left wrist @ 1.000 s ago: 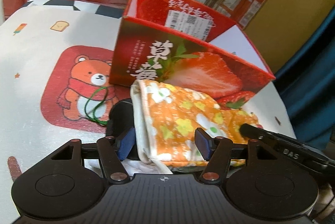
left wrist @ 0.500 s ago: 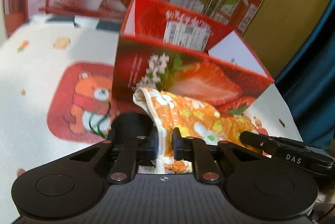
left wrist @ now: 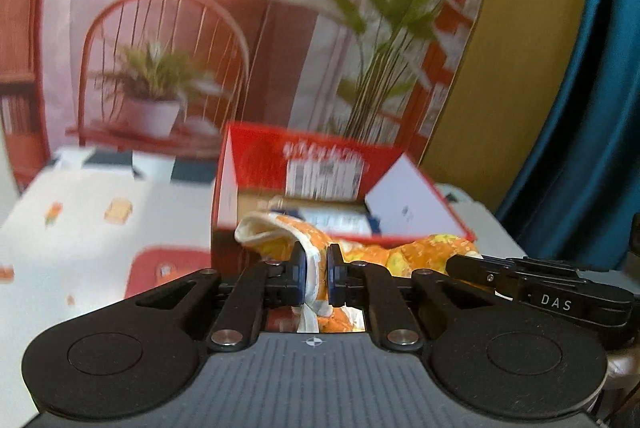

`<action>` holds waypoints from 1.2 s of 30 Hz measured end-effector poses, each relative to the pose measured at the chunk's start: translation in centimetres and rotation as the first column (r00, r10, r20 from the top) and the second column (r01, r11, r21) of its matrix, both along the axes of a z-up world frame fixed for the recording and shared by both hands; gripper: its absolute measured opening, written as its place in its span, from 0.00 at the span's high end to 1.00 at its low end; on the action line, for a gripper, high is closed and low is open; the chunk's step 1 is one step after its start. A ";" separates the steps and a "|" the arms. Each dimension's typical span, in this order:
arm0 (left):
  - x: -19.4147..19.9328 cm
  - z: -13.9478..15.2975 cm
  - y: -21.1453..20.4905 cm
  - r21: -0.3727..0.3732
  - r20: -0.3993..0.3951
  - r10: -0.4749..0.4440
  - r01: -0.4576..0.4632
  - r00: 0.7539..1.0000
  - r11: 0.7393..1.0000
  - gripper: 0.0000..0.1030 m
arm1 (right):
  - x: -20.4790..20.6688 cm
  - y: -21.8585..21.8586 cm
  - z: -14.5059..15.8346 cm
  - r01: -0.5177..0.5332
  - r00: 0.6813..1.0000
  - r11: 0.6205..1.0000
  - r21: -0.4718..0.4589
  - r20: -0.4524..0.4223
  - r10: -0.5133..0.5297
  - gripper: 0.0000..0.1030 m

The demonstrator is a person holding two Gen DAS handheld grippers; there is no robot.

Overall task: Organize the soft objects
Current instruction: 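Carry the orange cloth into the red box and open both tools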

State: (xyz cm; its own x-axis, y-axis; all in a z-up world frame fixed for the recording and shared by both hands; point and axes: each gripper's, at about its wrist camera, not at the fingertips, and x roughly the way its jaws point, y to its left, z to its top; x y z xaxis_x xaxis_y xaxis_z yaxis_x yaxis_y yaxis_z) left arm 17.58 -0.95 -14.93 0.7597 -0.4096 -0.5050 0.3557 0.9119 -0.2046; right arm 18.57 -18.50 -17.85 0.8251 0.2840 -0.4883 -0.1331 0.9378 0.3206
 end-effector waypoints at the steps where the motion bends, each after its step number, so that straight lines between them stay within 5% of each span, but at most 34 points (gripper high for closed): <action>1: 0.1 0.4 -0.3 0.007 0.019 -0.004 0.004 1.000 1.000 0.89 | 0.2 0.0 0.6 -0.004 1.000 1.000 -0.005 0.016 0.004 0.90; 13: 3.5 3.6 -2.2 0.032 0.131 0.002 -0.006 0.991 0.999 0.89 | 3.4 -0.7 5.1 -0.002 0.991 0.997 -0.080 0.135 0.013 0.90; 23: 9.0 3.5 -3.7 0.007 0.142 0.040 -0.042 0.989 0.999 0.89 | 8.7 -1.5 6.1 0.045 0.984 0.985 -0.165 0.177 -0.015 0.91; 29: 12.7 1.8 -4.8 0.030 0.100 0.068 -0.071 0.993 0.997 0.89 | 13.0 -2.2 4.9 0.066 0.986 0.974 -0.216 0.166 -0.030 0.91; 36: 16.4 -2.4 -5.8 0.124 -0.077 0.031 -0.021 0.997 0.992 0.89 | 16.6 -2.8 1.0 0.061 0.998 0.969 -0.237 0.044 -0.052 0.90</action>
State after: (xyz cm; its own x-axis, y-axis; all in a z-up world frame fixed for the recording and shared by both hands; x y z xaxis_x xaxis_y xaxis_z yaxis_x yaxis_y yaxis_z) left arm 33.95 -6.73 -17.30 0.7255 -0.3210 -0.6088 0.3186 0.9407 -0.1163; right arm 35.19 -21.33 -16.86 0.8554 0.1154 -0.5050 -0.0851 0.9929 0.0826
